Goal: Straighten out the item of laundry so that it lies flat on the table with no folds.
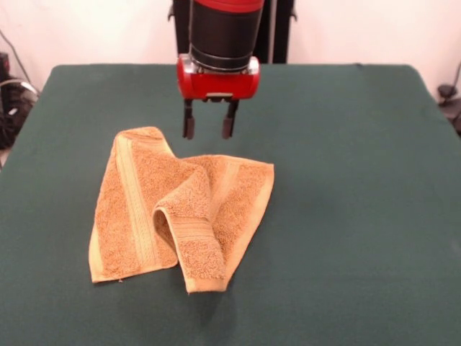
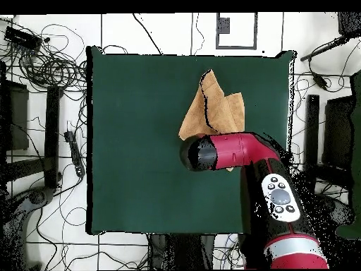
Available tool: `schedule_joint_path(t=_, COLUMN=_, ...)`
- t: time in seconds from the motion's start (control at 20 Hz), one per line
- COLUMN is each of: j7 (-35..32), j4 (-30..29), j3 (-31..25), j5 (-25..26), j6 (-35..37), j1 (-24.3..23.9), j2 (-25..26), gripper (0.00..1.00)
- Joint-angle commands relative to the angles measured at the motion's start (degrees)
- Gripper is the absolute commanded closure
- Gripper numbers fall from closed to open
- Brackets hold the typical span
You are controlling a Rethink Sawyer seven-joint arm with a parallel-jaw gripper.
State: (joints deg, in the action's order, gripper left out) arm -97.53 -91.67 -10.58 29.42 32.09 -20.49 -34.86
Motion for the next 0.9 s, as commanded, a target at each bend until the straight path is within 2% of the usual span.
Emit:
schedule_joint_path(t=0.05, j7=-3.3, j4=1.1, j3=-2.8, j5=-1.5, j6=1.3, j1=1.5, j2=4.5, gripper=0.00)
schedule_joint_path(t=0.35, j7=-6.0, j4=0.8, j3=-2.7, j5=-3.1, j6=1.7, j1=3.1, j2=5.1, gripper=0.00)
schedule_joint_path(t=0.7, j7=-9.9, j4=4.5, j3=-0.9, j5=-3.2, j6=-2.8, j1=5.3, j2=11.4, gripper=0.00)
schedule_joint_path(t=0.9, j7=-11.0, j4=6.7, j3=0.3, j5=-3.5, j6=-2.5, j1=6.5, j2=13.1, gripper=0.00)
